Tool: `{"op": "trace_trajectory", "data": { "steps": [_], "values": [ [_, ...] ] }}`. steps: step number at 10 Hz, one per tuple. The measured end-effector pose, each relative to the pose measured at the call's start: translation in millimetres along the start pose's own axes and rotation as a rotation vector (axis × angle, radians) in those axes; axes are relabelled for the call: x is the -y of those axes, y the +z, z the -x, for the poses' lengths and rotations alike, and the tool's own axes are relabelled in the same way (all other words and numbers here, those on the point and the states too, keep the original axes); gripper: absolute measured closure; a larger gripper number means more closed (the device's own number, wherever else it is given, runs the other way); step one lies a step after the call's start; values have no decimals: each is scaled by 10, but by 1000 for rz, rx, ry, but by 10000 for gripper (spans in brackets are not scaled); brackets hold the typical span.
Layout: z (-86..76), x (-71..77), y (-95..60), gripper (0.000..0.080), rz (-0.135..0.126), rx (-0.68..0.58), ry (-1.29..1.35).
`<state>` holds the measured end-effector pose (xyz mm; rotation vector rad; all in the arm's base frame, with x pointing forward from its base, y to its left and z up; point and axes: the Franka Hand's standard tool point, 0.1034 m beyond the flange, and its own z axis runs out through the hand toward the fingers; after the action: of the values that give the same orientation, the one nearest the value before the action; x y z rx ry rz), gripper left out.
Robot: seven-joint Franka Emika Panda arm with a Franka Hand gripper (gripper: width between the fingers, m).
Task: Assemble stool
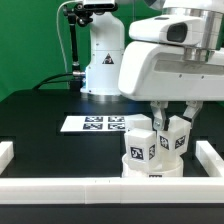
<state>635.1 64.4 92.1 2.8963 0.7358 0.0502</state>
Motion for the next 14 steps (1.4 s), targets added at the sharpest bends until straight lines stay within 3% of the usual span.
{"op": "trace_trajectory", "data": {
  "steps": [2, 6, 9, 14],
  "values": [
    [11, -57, 8, 433, 2, -17, 175],
    [-117, 179, -29, 433, -4, -56, 589],
    [-172, 242, -47, 433, -11, -63, 844],
    [-251, 430, -63, 454, -72, -51, 1204]
  ]
}}
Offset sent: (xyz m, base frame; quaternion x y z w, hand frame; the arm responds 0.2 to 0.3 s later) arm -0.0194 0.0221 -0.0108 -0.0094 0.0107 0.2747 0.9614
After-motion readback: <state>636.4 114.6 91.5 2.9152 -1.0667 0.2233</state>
